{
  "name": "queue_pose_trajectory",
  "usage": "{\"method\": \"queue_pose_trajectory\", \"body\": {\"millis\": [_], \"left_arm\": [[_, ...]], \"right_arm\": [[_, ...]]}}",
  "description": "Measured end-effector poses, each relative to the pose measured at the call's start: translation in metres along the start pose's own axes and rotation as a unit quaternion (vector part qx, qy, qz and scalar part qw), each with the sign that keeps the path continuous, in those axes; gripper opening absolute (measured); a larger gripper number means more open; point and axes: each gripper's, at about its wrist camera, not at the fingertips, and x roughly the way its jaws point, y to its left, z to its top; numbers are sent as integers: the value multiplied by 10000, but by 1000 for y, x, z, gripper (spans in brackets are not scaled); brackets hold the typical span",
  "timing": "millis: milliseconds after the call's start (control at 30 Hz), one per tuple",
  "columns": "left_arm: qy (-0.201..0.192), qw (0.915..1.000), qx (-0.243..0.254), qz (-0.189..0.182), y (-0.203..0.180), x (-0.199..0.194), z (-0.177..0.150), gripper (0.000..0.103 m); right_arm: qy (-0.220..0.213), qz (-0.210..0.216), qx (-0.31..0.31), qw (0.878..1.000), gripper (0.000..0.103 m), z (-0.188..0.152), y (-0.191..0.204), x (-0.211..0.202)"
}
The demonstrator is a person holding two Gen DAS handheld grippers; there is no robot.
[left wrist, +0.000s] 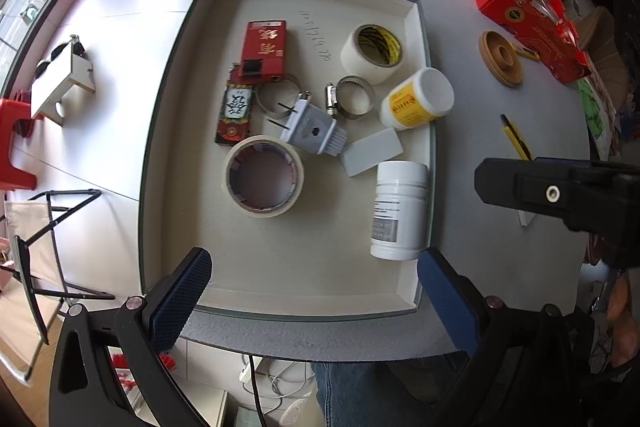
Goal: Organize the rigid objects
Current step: 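Move both tools back toward the orange ring holder and white block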
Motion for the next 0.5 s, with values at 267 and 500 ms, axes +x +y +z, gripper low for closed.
{"method": "queue_pose_trajectory", "body": {"millis": [267, 500], "left_arm": [[316, 9962, 737, -327, -60, 0, 16, 103], [708, 9872, 1246, -696, -126, 18, 28, 103]], "right_arm": [[105, -13, 1399, 9901, 102, -37, -96, 3], [309, -14, 3148, 9487, 102, -101, -210, 8]]}}
